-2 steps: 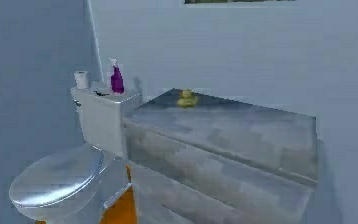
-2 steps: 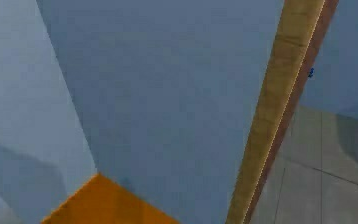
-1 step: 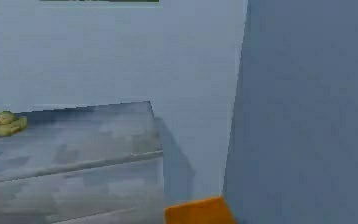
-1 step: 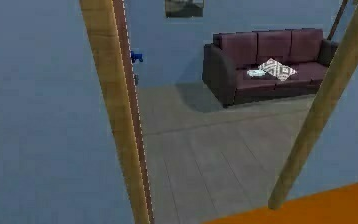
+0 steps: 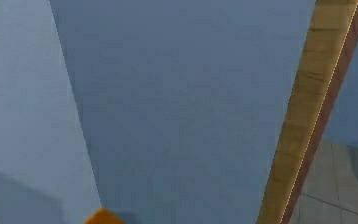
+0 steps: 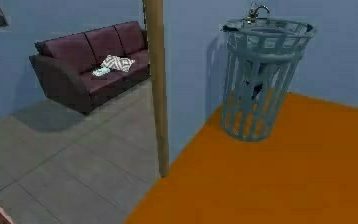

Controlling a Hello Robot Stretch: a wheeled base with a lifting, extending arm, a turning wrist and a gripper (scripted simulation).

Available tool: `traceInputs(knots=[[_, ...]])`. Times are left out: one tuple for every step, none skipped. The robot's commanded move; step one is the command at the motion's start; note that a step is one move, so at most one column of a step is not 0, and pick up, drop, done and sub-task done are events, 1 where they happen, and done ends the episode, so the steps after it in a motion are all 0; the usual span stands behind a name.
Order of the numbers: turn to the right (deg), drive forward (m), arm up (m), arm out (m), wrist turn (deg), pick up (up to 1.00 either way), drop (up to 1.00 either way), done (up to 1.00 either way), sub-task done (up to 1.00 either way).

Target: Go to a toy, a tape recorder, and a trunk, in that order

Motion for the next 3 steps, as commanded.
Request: traceInputs(knots=[[45.0, 0.00, 0.00, 0.00, 0.0, 0.00, 0.00, 0.00, 0.00], [18.0, 0.00, 0.00, 0.00, 0.0, 0.00, 0.00, 0.00, 0.00], [0.0, 0.50, 0.00, 0.00, 0.0, 0.00, 0.00, 0.00, 0.00]])
